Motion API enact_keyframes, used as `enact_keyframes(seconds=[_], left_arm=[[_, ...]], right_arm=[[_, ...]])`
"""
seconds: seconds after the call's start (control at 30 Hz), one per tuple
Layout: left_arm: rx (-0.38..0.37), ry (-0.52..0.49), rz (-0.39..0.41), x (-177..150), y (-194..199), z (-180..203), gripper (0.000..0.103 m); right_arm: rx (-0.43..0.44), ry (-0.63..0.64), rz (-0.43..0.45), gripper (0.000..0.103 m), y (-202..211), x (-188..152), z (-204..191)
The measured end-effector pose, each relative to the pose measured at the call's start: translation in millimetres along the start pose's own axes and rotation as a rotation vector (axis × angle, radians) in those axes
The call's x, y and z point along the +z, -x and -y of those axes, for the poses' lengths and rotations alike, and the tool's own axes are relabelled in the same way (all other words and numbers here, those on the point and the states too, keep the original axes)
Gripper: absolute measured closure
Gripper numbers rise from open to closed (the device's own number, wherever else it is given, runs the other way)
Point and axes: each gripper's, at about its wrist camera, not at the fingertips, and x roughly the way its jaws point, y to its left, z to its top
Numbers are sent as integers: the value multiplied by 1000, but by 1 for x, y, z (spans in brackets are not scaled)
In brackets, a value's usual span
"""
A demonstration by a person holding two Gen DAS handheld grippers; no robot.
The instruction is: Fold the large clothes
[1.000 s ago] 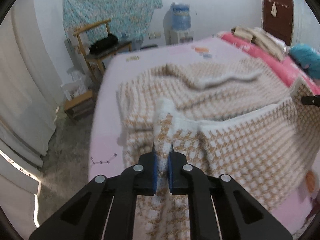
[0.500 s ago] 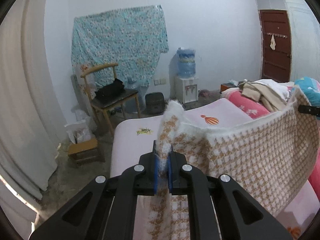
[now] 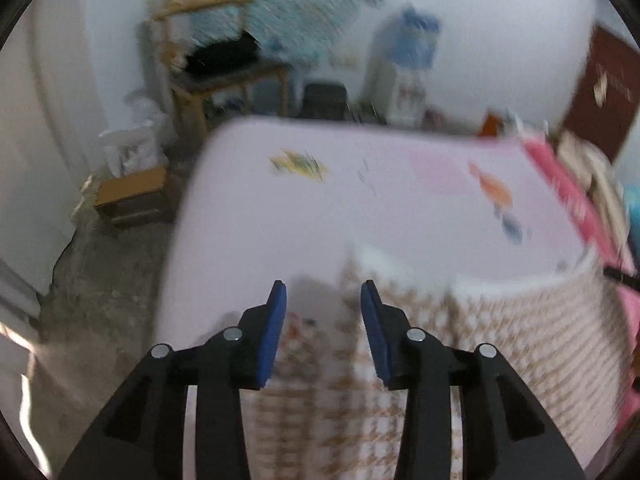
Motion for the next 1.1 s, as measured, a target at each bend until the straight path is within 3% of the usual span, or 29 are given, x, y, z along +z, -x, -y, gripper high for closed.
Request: enact_keyframes(seconds=[0.1, 0.17, 0.23, 0.27, 0.33, 0.37, 0.4, 0.47, 0.5, 0.57, 0.6, 0.7, 0.8, 0.93, 1.0, 1.07, 1.1], left_arm=[[-80, 41, 54, 2, 17, -2, 65], [-192, 24, -3, 6, 7, 14, 65], [-290, -1, -113, 1, -16, 31, 64], [-295, 1, -175, -4, -35, 39, 64], [-245, 23, -219, -13, -54, 38, 62], [-259, 86, -220, -16, -62, 26, 63], [-286, 157, -216, -16, -64, 13, 70], [-298, 232, -199, -15, -57, -3, 72], [-263, 229, -185, -13, -50, -8, 72], [-176, 190, -145, -7, -37, -13, 70], [-134, 163, -114, -5, -25, -14, 69], [-166, 92, -57, -9, 8, -6, 69], [-255, -30, -48, -35, 47, 20, 65], [-309, -168, -81, -90, 71, 53, 62], [-257, -224, -113, -119, 66, 62, 61], [-173, -220, -163, -143, 50, 59, 61], [-173, -215, -148, -148, 49, 55, 61]], right_arm=[[49, 16, 56, 44, 15, 5, -8], [122, 43, 10, 44, 0, 5, -27], [171, 73, -69, 48, -25, 0, -44], [174, 72, -93, 50, -33, -3, -47], [147, 36, -137, 55, -52, -2, -40], [140, 4, -138, 66, -55, 0, -32], [102, -27, -137, 76, -54, 3, -23], [64, -80, -108, 74, -37, 6, -7], [-2, -88, -83, 62, -24, 6, -3], [-79, -56, -29, 59, 5, 5, 0], [-73, -46, -10, 59, 21, 2, 0], [-40, -10, 20, 59, 60, -16, -10], [17, 94, 19, 54, 90, -53, -35], [66, 225, -35, 53, 91, -103, -73], [41, 272, -71, 49, 79, -125, -84], [-42, 276, -129, 49, 55, -144, -80], [-36, 250, -133, 49, 48, -148, -74]])
